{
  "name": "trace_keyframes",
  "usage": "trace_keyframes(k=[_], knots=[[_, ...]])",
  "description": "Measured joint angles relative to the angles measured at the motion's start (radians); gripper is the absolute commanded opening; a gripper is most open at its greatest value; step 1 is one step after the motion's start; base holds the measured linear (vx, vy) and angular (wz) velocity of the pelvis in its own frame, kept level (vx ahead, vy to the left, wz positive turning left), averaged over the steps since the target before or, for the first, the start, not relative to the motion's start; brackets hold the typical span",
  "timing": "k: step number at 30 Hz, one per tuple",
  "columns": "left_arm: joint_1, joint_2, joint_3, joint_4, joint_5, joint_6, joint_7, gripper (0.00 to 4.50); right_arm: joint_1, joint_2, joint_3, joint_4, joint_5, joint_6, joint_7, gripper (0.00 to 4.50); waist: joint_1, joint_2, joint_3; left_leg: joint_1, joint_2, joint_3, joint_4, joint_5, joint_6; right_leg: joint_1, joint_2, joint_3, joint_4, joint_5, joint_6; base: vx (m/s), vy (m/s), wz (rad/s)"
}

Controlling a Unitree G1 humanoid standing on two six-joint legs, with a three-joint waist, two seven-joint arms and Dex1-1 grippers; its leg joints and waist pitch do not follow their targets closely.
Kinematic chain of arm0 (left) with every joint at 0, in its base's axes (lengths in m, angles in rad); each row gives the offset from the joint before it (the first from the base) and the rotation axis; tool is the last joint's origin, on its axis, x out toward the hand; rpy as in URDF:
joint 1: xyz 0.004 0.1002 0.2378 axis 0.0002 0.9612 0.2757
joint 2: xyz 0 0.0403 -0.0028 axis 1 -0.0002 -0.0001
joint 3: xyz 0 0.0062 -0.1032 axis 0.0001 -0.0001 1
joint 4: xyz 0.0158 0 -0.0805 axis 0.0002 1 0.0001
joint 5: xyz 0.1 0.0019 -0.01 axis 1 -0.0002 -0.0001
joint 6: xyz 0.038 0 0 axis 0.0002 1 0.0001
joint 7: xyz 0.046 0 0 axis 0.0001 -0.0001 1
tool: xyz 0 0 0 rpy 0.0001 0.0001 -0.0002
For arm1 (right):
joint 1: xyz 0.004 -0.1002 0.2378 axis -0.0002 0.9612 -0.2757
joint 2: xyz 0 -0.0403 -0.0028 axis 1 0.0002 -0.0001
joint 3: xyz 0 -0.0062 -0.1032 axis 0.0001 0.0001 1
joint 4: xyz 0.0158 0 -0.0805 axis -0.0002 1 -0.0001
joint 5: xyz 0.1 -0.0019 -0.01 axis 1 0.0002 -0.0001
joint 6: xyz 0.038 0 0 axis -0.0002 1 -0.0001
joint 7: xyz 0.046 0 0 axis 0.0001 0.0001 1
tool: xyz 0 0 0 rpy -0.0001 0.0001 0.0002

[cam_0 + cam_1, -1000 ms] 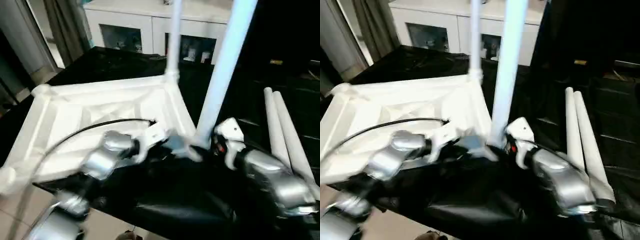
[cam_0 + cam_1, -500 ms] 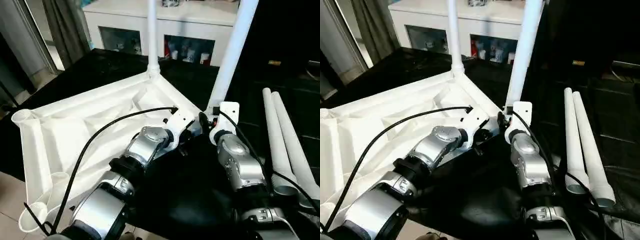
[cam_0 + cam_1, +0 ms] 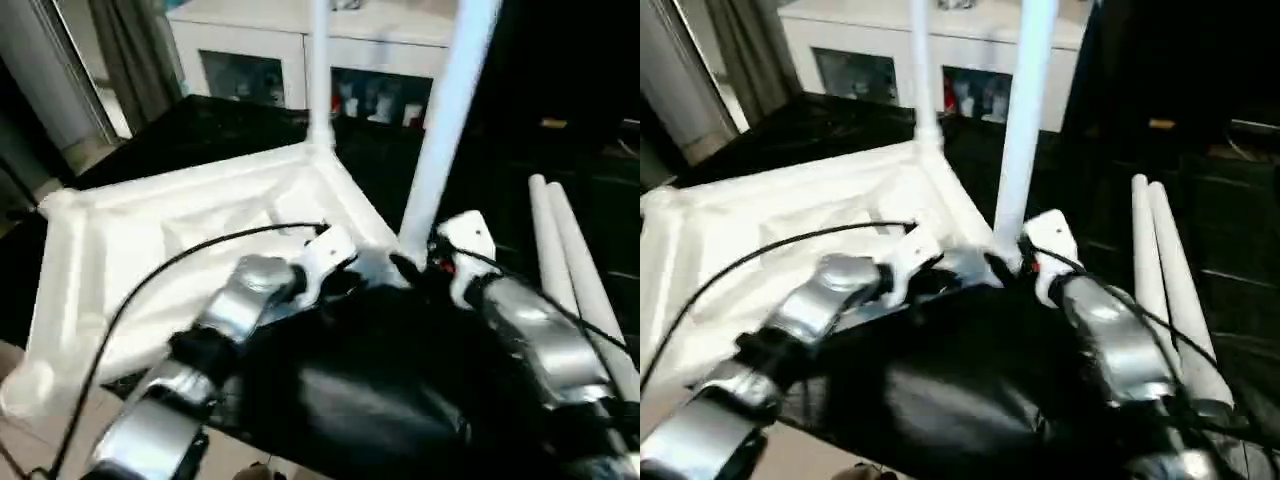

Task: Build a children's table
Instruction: Rotate leg to tighten

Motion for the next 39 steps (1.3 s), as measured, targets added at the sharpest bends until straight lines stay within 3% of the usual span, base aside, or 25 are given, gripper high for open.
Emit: trace_keyframes(k=[7, 14, 23, 39], knots=[[0.059, 0.078, -0.01, -0.1, -0.03, -0.011, -0.156, 0.0, 0.068, -0.174, 0.057, -0.183, 0.076, 0.067, 0.243, 4.42, 0.009, 0.001, 0.001, 0.0, 0.0, 0.0, -0.001, 0.0, 0.0, 0.0, 0.0, 0.0, 0.0, -0.001, 0.001, 0.0, 0.0, 0.0], [0.085, 0.108, -0.023, -0.154, -0.032, -0.007, -0.2, 0.0, 0.078, -0.157, 0.078, -0.204, 0.07, 0.107, 0.262, 4.42, 0.01, -0.001, 0.001, -0.001, 0.0, 0.001, 0.0, 0.0, 0.0, -0.001, 0.0, 0.001, 0.0, -0.001, 0.001, 0.0, 0.0, 0.0], [0.09, 0.11, -0.024, -0.183, -0.032, 0.008, -0.211, 0.0, 0.04, -0.126, 0.087, -0.134, 0.055, 0.114, 0.219, 4.42, 0.012, 0.0, 0.002, -0.003, 0.0, 0.001, -0.001, 0.0, 0.0, -0.002, 0.0, 0.001, 0.0, -0.002, 0.002, 0.0, 0.0, 0.0], [0.098, 0.115, -0.024, -0.201, -0.032, 0.015, -0.215, 0.0, 0.045, -0.109, 0.074, -0.127, 0.076, 0.13, 0.228, 3.25, 0.01, 0.0, 0.002, -0.003, 0.0, 0.001, -0.001, 0.0, 0.0, -0.003, 0.0, 0.001, 0.0, -0.002, 0.002, 0.0, 0.0, 0.0]])
